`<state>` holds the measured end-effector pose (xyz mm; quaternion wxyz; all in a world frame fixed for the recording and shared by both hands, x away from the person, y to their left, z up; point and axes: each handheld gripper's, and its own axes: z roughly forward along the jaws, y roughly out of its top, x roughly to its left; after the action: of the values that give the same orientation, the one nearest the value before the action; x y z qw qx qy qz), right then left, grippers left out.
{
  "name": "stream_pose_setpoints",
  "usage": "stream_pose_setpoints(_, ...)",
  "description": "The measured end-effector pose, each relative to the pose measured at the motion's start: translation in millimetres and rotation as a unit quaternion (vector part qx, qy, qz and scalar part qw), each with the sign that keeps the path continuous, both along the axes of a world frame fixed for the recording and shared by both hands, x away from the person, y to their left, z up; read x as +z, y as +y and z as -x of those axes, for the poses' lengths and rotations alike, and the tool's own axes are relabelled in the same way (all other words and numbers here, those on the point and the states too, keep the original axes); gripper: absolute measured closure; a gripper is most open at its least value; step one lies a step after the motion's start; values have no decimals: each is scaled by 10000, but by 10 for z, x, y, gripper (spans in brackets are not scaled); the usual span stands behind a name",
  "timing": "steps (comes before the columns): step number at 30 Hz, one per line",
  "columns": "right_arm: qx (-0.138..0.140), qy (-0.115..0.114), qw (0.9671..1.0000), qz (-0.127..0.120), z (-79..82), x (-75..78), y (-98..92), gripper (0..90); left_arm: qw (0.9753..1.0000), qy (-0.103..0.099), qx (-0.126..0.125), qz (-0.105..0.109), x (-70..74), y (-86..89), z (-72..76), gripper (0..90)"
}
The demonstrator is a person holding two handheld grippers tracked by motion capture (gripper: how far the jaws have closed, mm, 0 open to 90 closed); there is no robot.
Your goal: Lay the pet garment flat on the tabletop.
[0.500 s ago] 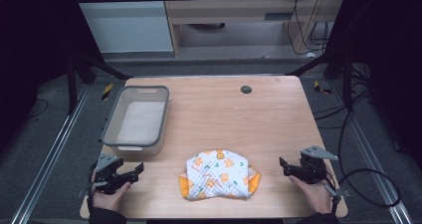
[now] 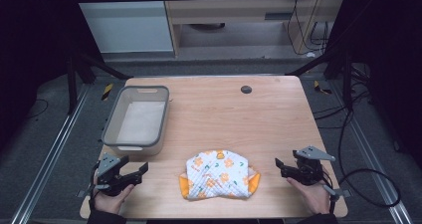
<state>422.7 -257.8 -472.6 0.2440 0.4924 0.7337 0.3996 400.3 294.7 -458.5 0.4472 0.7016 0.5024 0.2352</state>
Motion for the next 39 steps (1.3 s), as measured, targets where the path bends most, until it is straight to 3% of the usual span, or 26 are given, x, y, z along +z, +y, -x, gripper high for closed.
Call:
stream_pose_setpoints(10,296,-237,9993,-41,-44,279,43,338,9998,-140,37,136,188,61,-2,238)
stream_pose_setpoints(18,290,-320,9989,-201,-110,425,40,342,9995,-296,-58,132,354,-31,-40,266)
stream_pose_setpoints(24,450,-401,9978,-263,-185,512,192,361,9989,-322,-266,192,454,-227,-120,270)
stream_pose_setpoints(30,629,-457,9965,-293,-223,588,356,388,9976,-335,-580,145,528,-535,-225,269)
stream_pose_setpoints(39,1000,-355,9937,-350,-266,565,620,438,9958,-63,-914,3,453,-904,-355,275)
